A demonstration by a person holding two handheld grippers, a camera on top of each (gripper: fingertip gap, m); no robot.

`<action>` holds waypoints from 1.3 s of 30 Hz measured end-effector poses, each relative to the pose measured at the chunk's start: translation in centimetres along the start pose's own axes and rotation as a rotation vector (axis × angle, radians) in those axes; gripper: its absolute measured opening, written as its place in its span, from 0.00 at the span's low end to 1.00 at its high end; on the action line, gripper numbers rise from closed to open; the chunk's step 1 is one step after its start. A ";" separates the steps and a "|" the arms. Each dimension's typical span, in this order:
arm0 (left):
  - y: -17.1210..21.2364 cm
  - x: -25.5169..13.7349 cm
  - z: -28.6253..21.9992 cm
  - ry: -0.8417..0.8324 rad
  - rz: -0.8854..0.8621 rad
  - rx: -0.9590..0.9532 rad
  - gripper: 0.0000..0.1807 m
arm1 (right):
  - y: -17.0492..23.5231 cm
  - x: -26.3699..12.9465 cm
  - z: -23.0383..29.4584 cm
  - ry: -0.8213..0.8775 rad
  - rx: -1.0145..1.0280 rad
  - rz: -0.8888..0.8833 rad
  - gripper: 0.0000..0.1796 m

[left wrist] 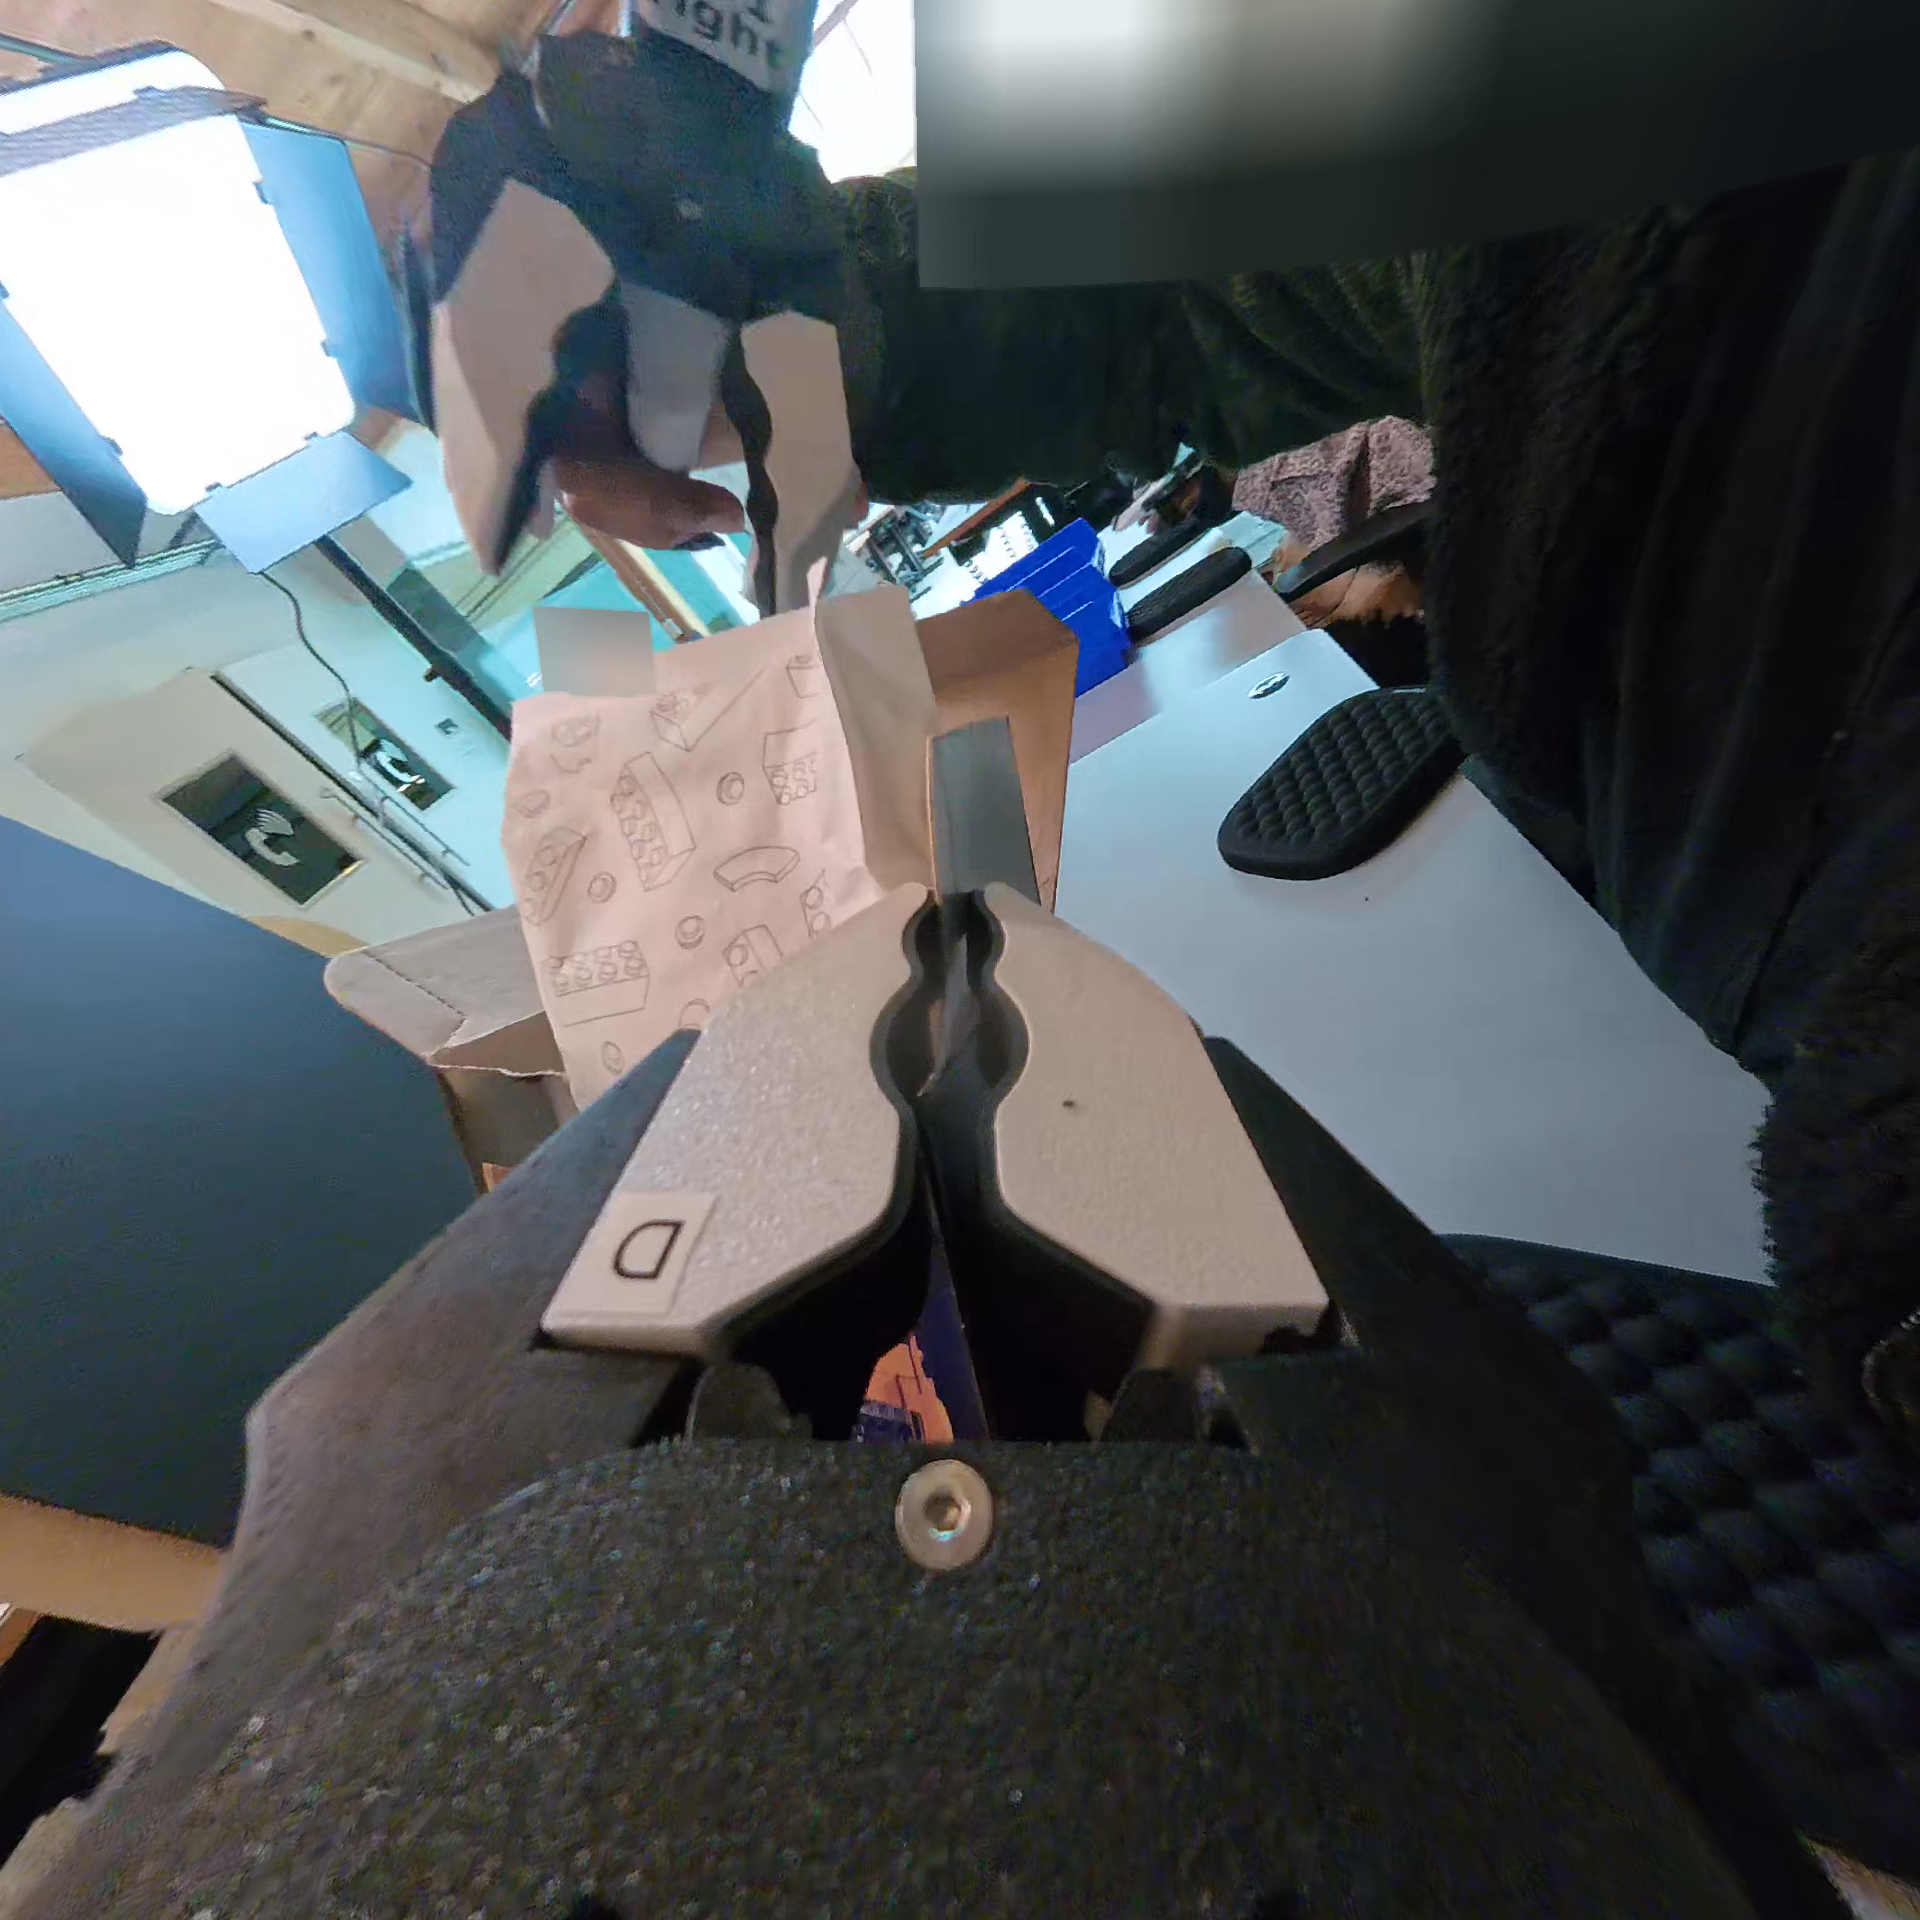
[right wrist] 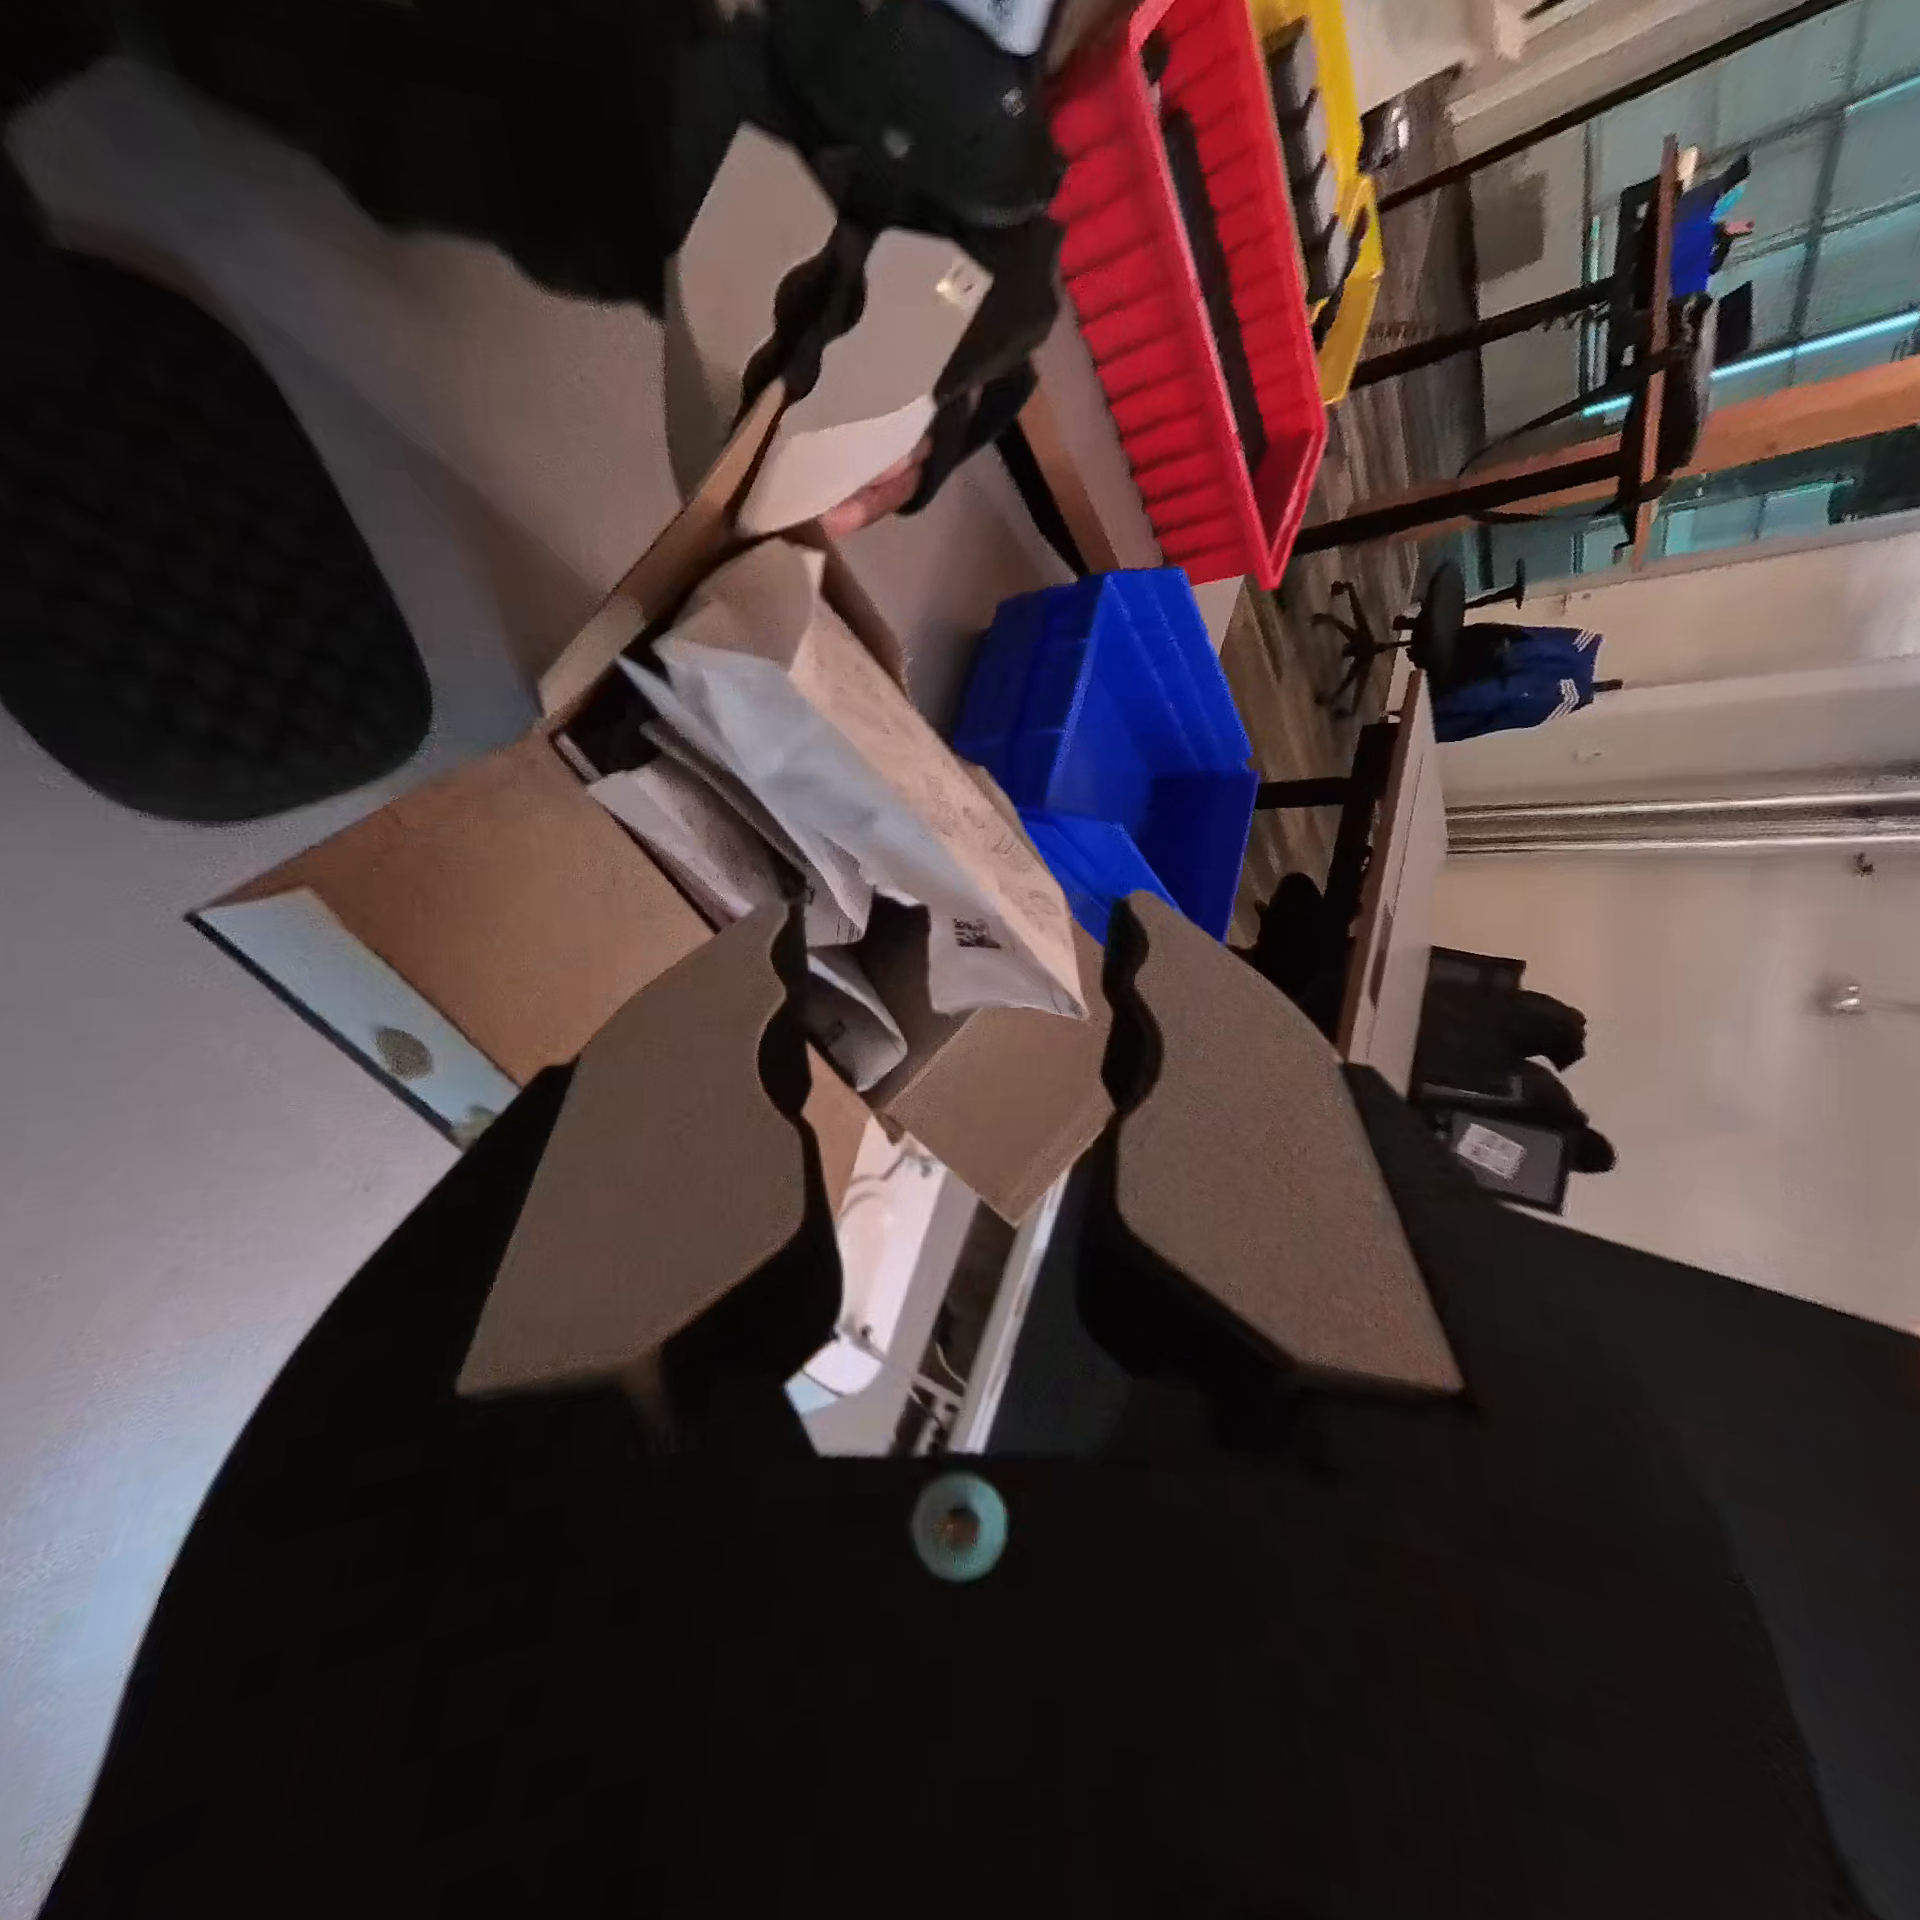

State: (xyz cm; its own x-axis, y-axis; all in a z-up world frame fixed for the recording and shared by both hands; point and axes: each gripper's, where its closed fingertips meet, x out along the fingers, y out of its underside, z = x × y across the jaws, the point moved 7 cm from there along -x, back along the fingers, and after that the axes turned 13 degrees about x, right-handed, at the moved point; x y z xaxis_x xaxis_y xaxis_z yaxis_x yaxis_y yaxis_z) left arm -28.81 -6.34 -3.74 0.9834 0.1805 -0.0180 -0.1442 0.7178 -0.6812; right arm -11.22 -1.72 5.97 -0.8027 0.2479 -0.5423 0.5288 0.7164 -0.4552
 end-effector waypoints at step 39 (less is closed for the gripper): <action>1.7 -8.1 1.3 -0.203 -0.018 -0.070 0.00 | -4.4 23.1 -0.2 -0.747 -0.506 0.497 0.03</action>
State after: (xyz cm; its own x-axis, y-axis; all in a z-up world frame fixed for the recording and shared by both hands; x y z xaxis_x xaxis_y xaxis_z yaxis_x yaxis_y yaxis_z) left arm -37.16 -5.69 -3.85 0.9424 0.3051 0.1373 -0.1121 0.6745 -0.7297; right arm -32.10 0.95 -4.41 -0.0574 0.2460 -0.9676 0.4377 0.8772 0.1971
